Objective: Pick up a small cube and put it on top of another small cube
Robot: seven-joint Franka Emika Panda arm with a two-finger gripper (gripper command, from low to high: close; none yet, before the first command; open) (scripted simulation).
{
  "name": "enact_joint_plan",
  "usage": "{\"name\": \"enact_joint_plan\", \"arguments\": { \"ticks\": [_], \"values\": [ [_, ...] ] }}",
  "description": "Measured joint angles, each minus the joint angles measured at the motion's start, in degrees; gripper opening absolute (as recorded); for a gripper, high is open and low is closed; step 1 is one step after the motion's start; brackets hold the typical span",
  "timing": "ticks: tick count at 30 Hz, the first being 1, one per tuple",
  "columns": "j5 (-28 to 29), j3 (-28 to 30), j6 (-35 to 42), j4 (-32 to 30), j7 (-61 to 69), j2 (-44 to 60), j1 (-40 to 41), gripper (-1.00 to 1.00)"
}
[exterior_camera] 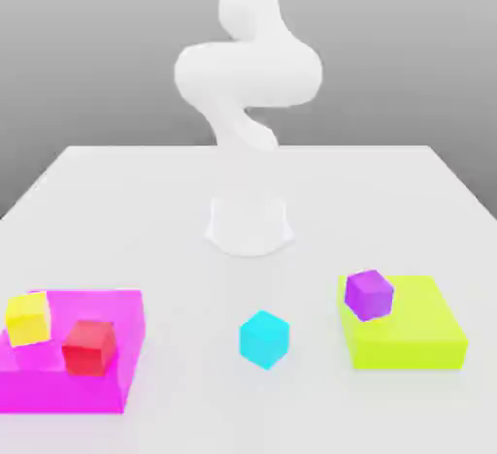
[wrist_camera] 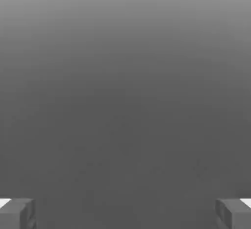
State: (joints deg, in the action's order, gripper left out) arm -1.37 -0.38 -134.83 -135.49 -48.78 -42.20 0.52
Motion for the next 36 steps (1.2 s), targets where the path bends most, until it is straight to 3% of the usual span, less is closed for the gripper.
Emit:
{"name": "enact_joint_plan", "arguments": {
  "ticks": [15,19,25,26,32,36],
  "values": [
    [-5.2,-8.6,-22.7,-27.0,-26.0,27.9,4.0,0.00],
    [0.0,-9.9,-32.5,-32.4,-37.1,40.5,5.8,0.00],
    [7.3,-1.3,-43.4,-31.1,-43.4,53.8,-1.2,0.00],
    [7.2,-0.4,-44.5,-30.9,-43.4,55.1,-2.2,-1.00],
    [7.4,0.1,-45.2,-30.8,-43.7,55.8,-2.7,-1.00],
    [5.2,-3.0,-40.4,-31.7,-41.8,50.1,0.0,-1.00]
  ]
}}
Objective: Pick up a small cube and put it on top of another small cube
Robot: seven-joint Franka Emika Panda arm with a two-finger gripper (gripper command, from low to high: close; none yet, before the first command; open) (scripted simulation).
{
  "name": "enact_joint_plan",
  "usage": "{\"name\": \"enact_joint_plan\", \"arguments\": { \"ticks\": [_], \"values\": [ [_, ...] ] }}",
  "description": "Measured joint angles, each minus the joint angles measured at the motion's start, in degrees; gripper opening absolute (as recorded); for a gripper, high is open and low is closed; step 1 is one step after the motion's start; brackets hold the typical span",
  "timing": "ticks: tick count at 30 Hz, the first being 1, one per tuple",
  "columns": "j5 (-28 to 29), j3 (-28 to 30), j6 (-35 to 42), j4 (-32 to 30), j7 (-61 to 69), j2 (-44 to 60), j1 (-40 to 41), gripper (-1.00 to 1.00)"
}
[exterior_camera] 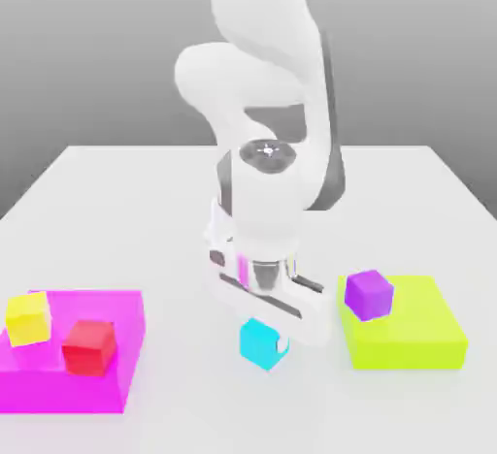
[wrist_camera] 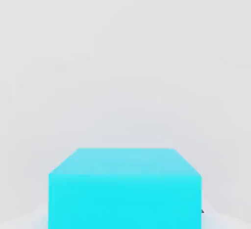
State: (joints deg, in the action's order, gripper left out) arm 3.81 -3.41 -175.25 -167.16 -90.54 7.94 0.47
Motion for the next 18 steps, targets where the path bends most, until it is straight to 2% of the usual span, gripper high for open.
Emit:
{"name": "enact_joint_plan", "arguments": {
  "ticks": [3,6,18],
  "values": [
    [-3.4,-1.4,5.0,-1.1,2.4,-6.0,0.3,-1.00],
    [-4.5,-0.4,10.0,-1.1,4.3,-11.1,0.2,-1.00],
    [-2.8,9.8,30.7,17.8,31.3,-12.8,10.4,-1.00]
  ]
}}
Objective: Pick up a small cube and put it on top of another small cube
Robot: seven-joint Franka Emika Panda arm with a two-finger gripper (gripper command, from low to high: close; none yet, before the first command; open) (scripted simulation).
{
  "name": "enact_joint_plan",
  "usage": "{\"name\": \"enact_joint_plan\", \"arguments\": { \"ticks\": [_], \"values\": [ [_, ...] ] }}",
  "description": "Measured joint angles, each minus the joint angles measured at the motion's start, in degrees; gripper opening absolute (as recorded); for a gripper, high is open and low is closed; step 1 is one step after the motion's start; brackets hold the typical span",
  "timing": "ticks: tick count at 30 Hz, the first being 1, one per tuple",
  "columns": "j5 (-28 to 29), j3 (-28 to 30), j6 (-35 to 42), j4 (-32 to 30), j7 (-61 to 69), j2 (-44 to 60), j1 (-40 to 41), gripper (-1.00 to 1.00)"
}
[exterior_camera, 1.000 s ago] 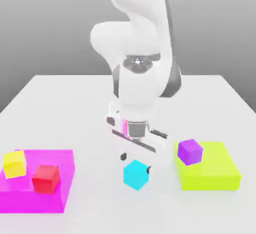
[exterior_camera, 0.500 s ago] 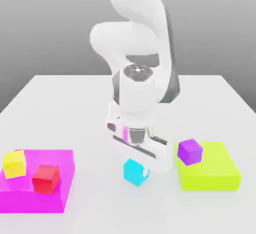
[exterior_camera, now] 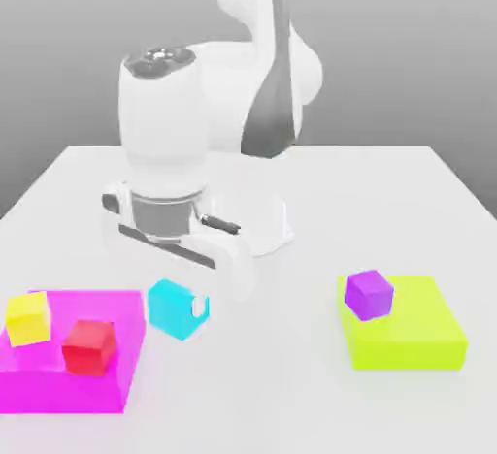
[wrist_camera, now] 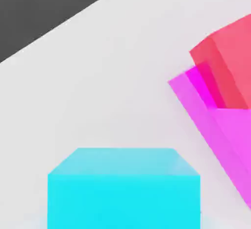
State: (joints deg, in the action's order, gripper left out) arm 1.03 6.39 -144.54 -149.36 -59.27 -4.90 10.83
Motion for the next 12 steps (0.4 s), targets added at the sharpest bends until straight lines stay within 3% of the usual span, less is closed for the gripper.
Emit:
{"name": "enact_joint_plan", "arguments": {
  "ticks": [4,8,9,12],
  "values": [
    [-0.1,2.8,6.1,6.3,9.4,0.2,3.7,-1.00],
    [-1.9,3.5,-0.5,5.9,12.6,6.6,3.5,-1.00],
    [-2.1,3.4,-1.8,5.7,12.8,7.6,3.6,1.00],
    [-2.1,3.4,-1.8,5.7,12.8,7.6,3.6,1.00]
  ]
}}
